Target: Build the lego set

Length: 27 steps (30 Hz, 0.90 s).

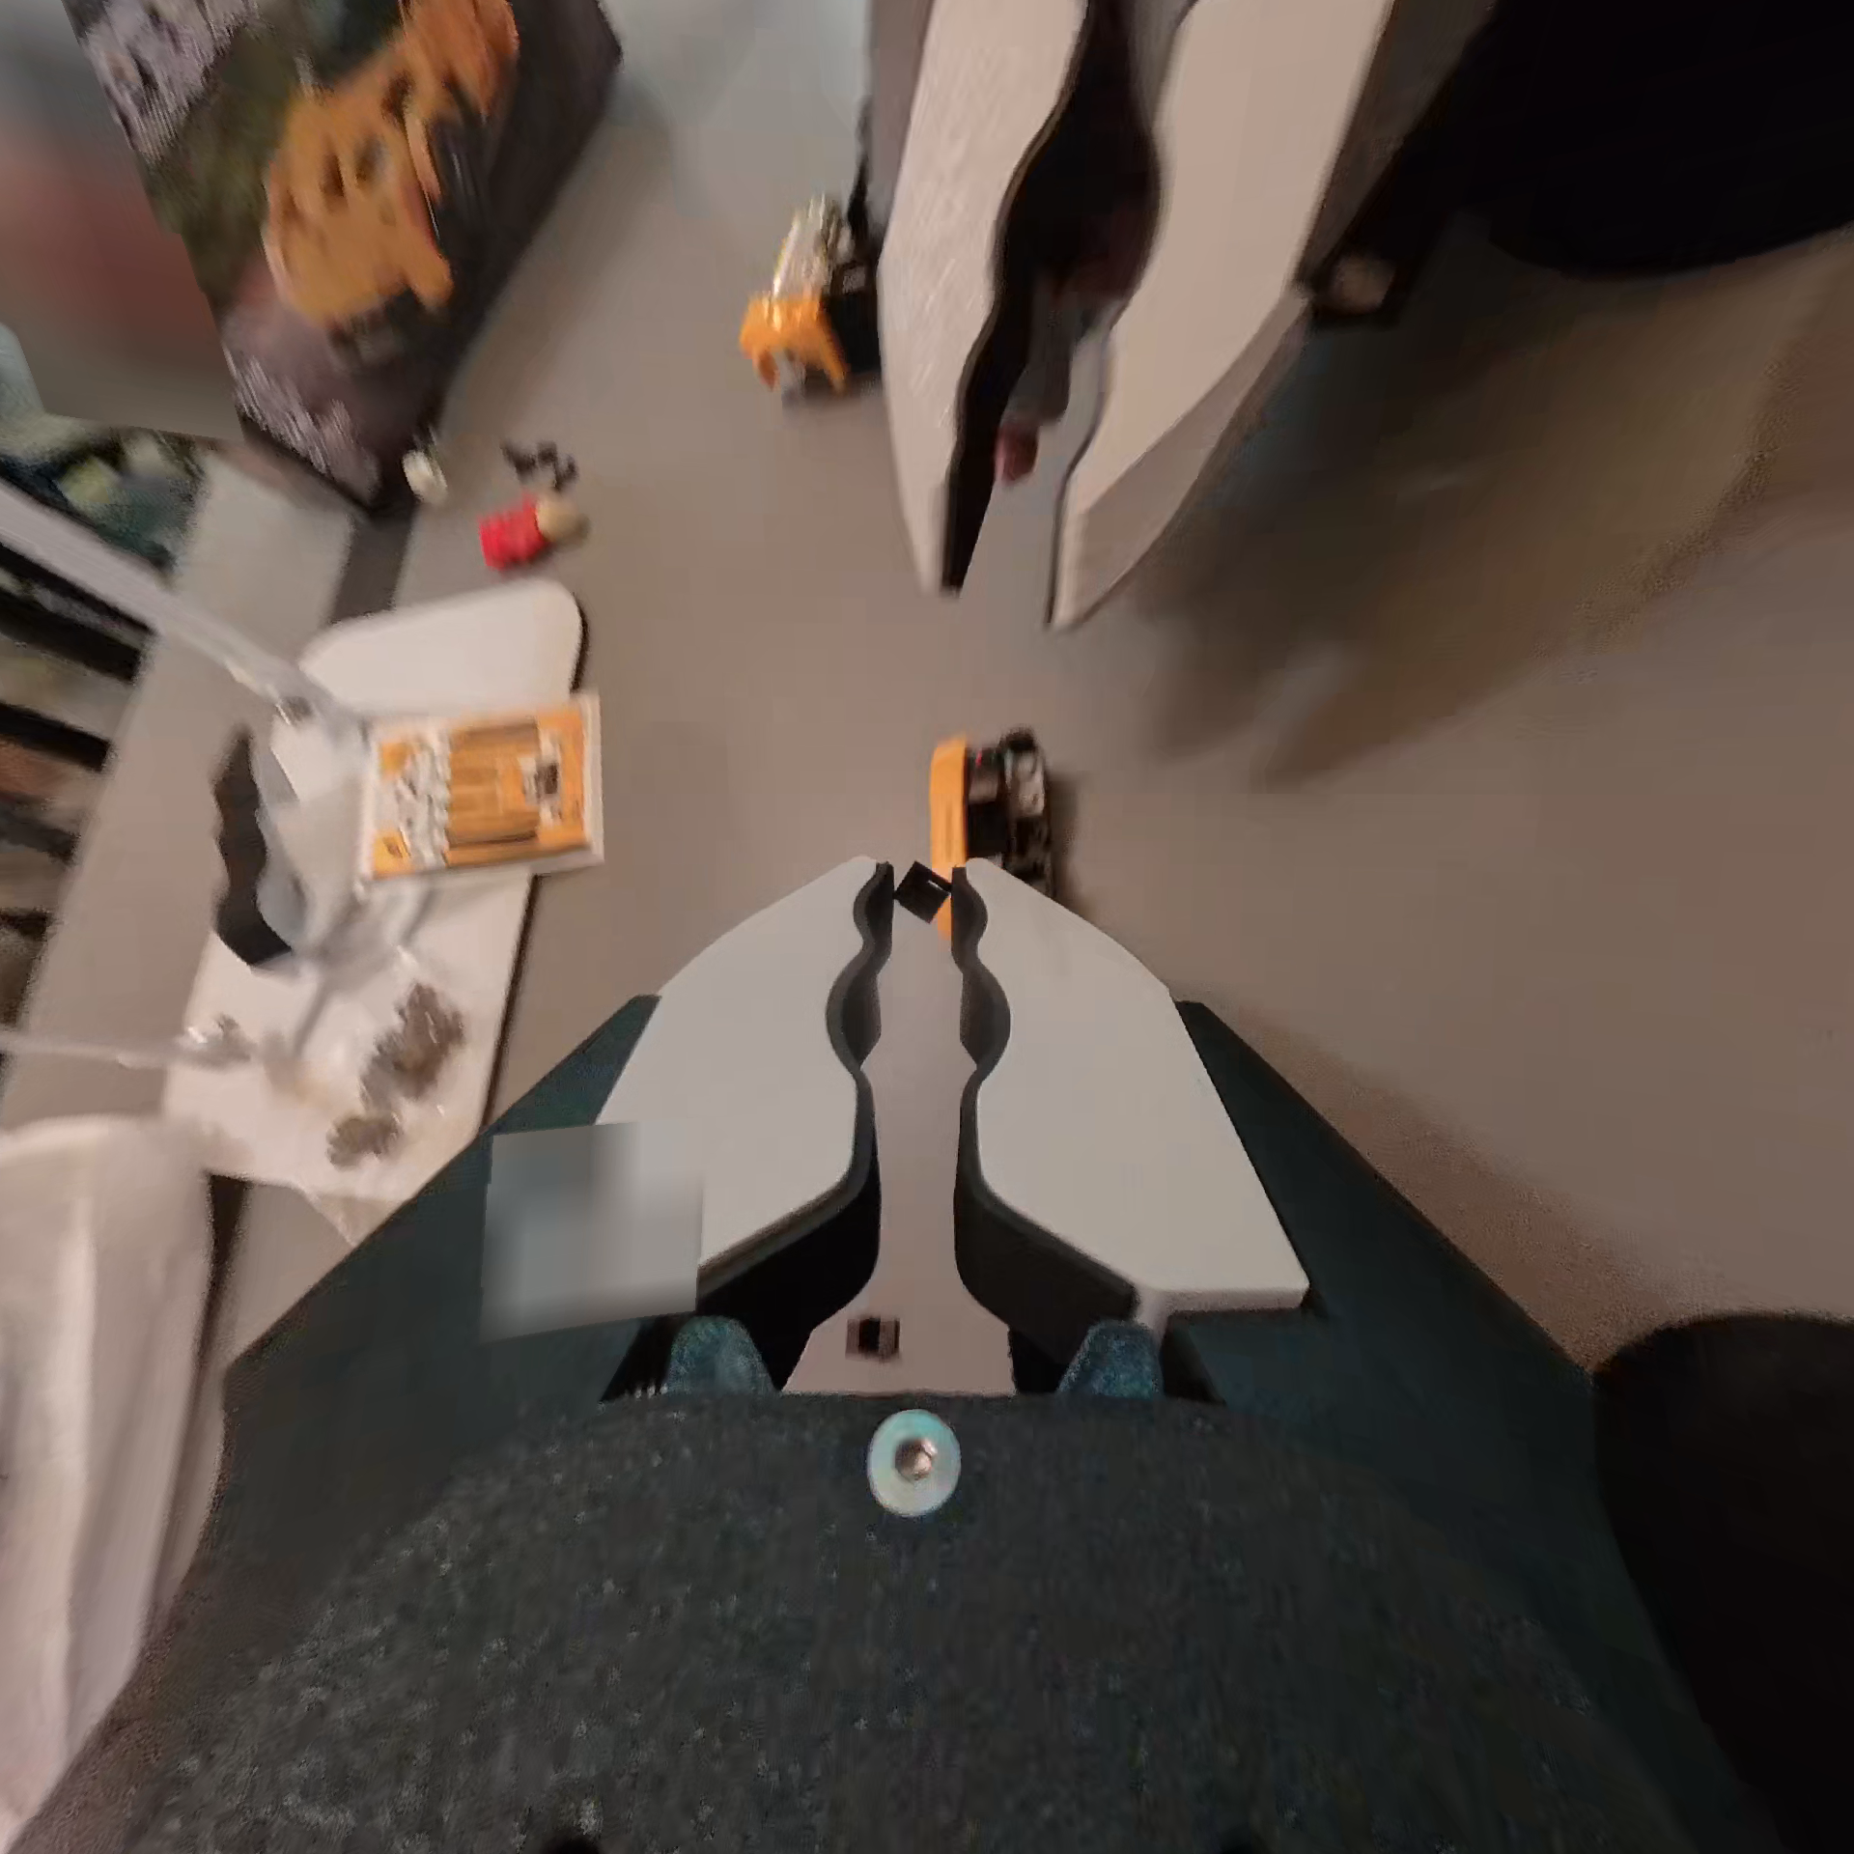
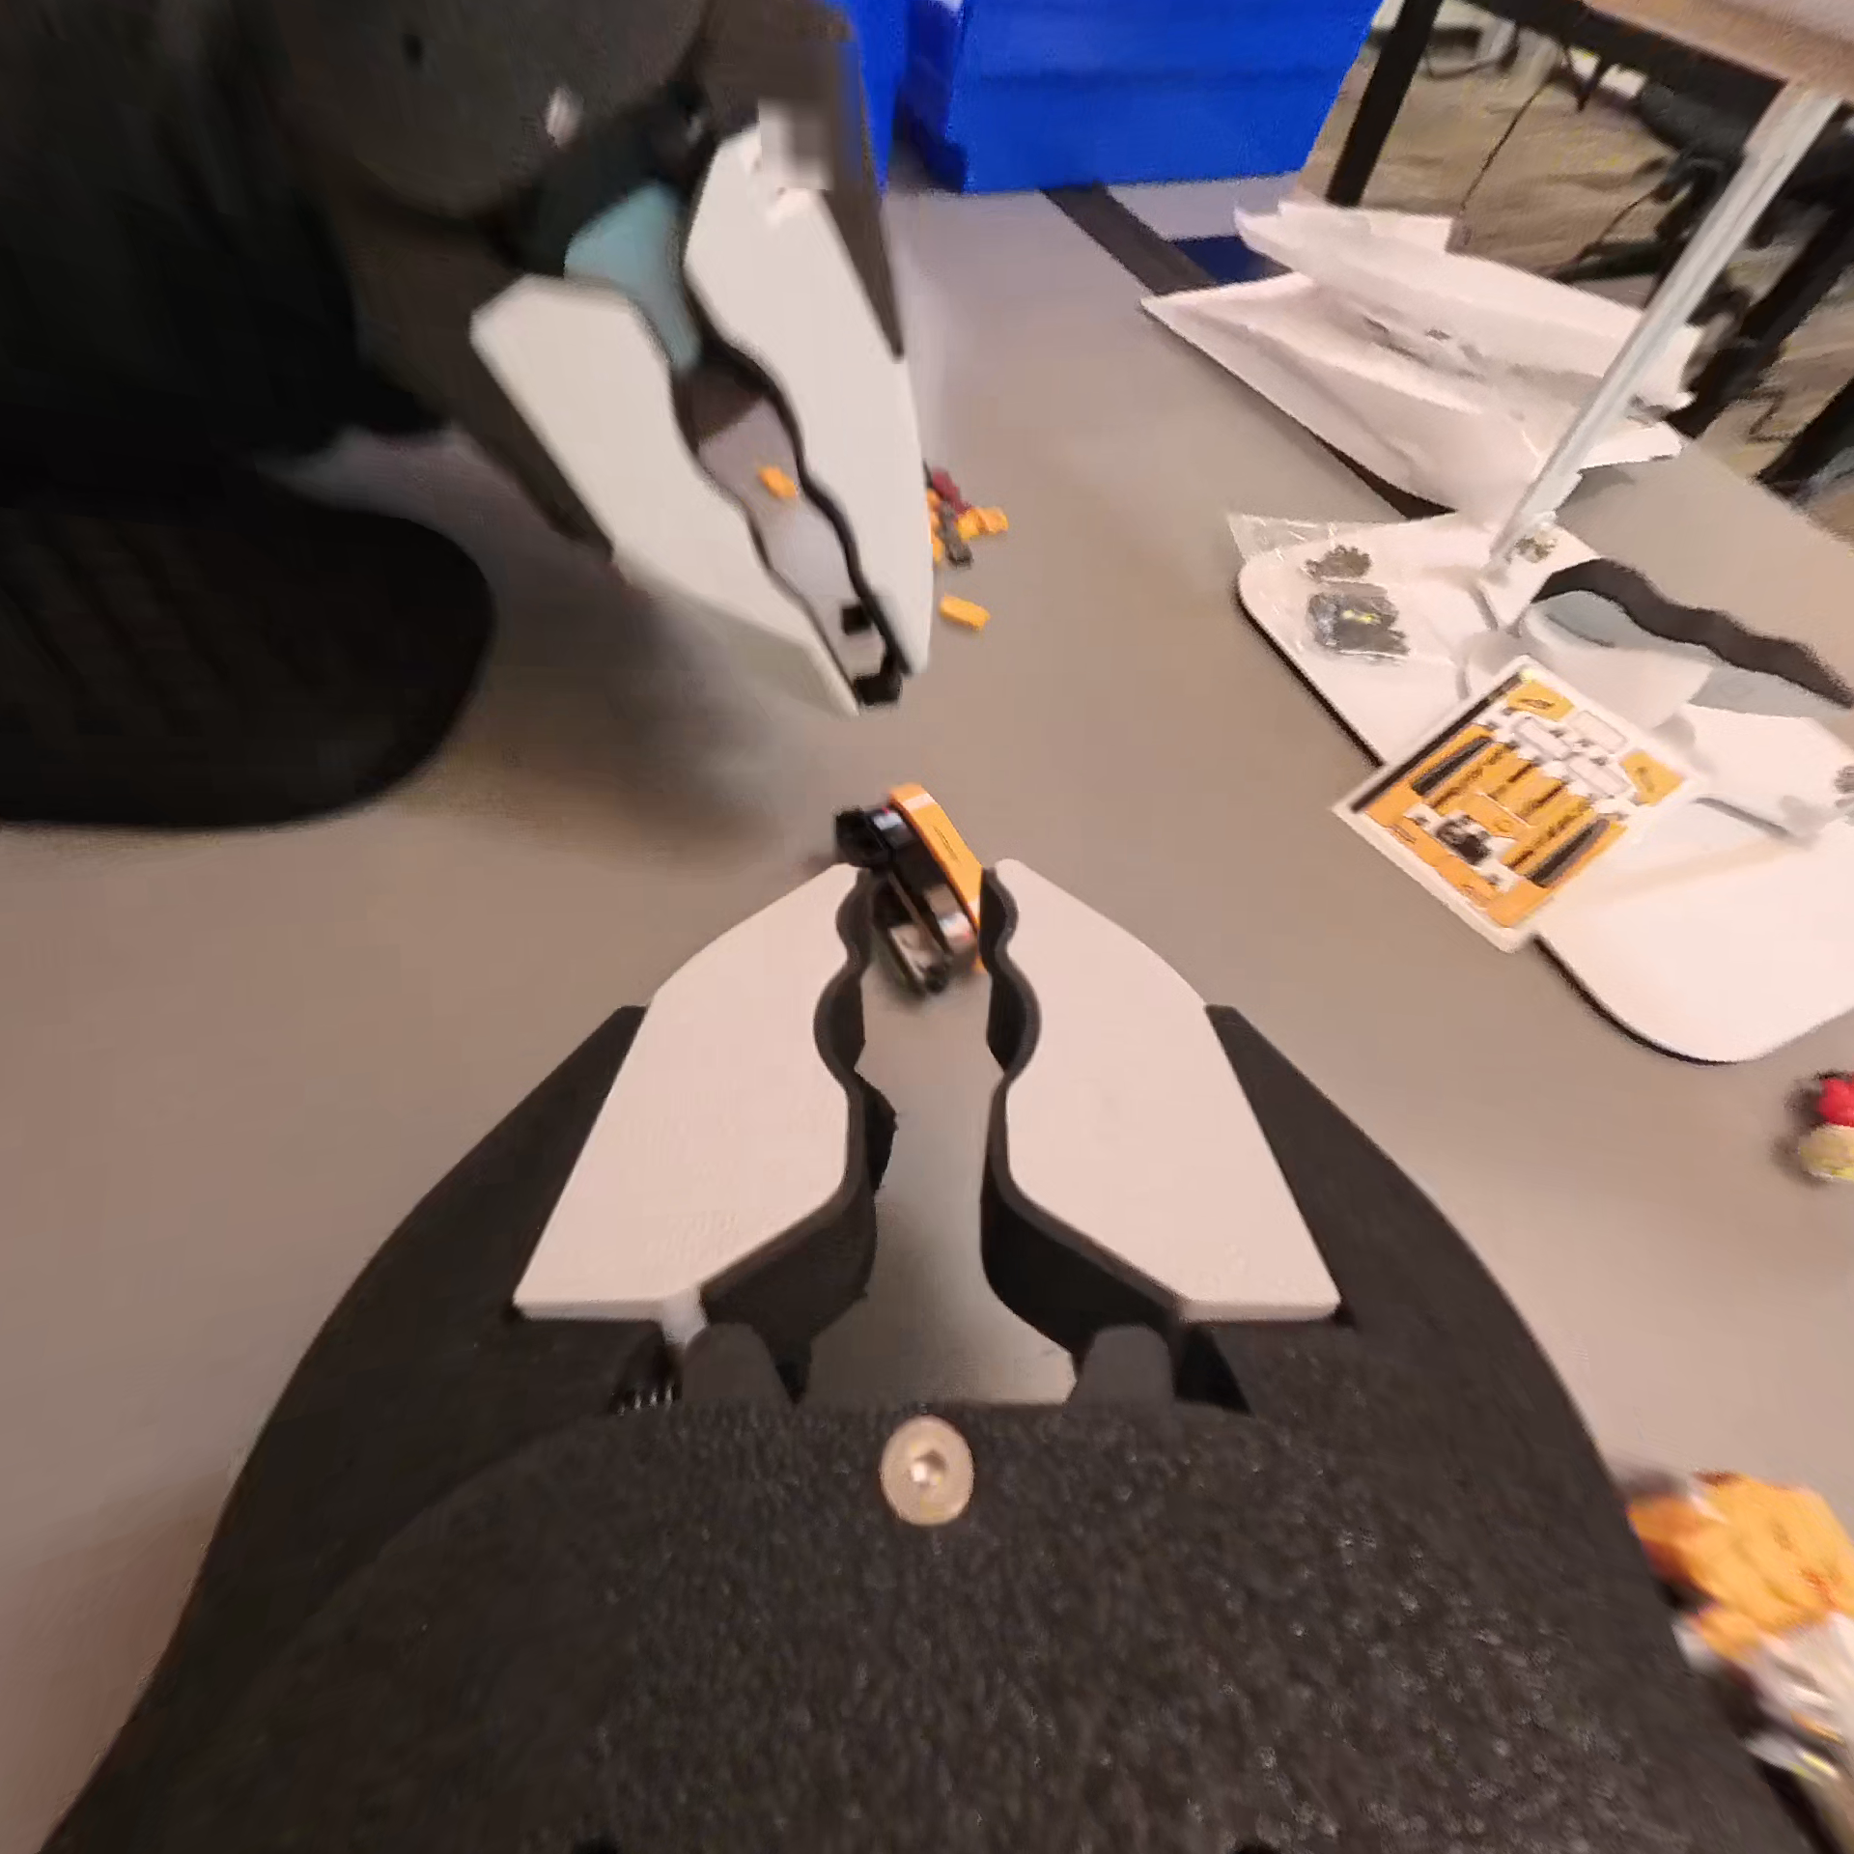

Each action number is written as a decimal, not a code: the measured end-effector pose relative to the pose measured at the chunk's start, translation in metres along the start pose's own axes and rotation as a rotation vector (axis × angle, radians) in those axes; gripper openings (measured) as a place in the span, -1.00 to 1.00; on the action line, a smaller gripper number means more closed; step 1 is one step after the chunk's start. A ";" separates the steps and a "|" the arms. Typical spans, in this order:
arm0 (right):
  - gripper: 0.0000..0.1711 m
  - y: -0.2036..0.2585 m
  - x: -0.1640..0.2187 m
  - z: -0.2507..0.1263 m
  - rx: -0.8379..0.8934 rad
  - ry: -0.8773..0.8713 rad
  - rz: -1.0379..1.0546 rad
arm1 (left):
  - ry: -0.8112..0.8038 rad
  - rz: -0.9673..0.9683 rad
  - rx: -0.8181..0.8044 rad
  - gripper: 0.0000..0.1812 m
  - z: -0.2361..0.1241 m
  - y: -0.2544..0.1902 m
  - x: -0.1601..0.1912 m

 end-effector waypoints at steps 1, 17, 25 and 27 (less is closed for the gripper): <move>-0.78 0.001 -0.003 -0.001 -0.052 -0.037 0.059 | -0.021 0.034 -0.031 -0.88 -0.001 -0.005 -0.008; -0.89 -0.001 -0.010 -0.009 -0.560 -0.192 0.474 | -0.135 0.261 -0.319 -0.88 -0.014 -0.038 -0.045; -0.89 -0.007 -0.008 -0.010 -0.573 -0.239 0.492 | -0.188 0.172 -0.334 -0.85 -0.011 -0.031 -0.041; -0.89 -0.010 -0.008 -0.013 -0.585 -0.289 0.501 | -0.213 0.099 -0.336 -0.85 -0.012 -0.024 -0.038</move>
Point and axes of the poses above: each gripper's, where its closed fingertips meet, z out along the fingers, x out of its underside, y = z × x across the jaws, the point moved 8 cm from there along -z, back along the fingers, and after that the axes turned 14 degrees about y, right-handed, at the moved point
